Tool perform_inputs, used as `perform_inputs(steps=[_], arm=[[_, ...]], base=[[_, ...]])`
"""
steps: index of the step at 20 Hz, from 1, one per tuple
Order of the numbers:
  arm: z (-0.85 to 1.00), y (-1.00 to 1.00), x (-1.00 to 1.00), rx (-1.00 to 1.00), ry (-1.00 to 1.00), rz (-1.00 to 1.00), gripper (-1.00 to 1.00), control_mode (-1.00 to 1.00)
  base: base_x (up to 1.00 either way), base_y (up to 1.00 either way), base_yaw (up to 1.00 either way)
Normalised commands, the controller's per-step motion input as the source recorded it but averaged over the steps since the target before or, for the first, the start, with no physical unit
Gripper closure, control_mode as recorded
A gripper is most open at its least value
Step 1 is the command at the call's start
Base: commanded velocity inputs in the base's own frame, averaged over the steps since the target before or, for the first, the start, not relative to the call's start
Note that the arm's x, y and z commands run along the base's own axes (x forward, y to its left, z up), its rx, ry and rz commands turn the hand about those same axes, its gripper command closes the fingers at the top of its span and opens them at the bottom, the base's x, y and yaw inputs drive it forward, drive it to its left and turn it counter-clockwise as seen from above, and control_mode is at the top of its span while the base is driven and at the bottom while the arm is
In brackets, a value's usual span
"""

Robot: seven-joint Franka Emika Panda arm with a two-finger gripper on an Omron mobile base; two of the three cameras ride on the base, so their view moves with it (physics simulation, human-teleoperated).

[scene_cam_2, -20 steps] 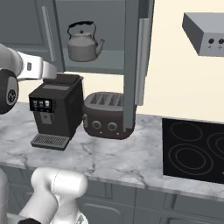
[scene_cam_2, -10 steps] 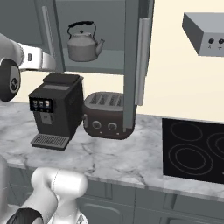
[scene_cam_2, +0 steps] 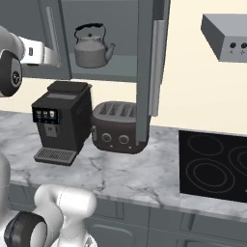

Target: Open the cabinet, pick the kettle from the cabinet, and place it in the sink.

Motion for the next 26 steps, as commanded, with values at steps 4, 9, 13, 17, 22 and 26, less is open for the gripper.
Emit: perform_inputs(steps=[4, 9, 13, 17, 22, 26], arm=[[0.04, 0.2, 0.32, 0.0, 0.0, 0.0, -1.0, -1.0], [0.0, 0.05, 0.36, 0.0, 0.0, 0.01, -1.0, -1.0], [-0.03, 0.0, 0.32, 0.0, -0.04, 0.04, -1.0, -1.0], [-0.02, 0.0, 0.35, 0.0, -0.03, 0.02, -1.0, -1.0], [0.0, 0.05, 0.42, 0.0, 0.0, 0.0, -1.0, -1.0], [0.0, 0.03, 0.42, 0.0, 0.0, 0.0, -1.0, -1.0]], base=[[0.0, 0.0, 0.0], [0.0, 0.0, 0.0], [0.0, 0.0, 0.0], [0.0, 0.0, 0.0], [0.0, 0.0, 0.0], [0.0, 0.0, 0.0]])
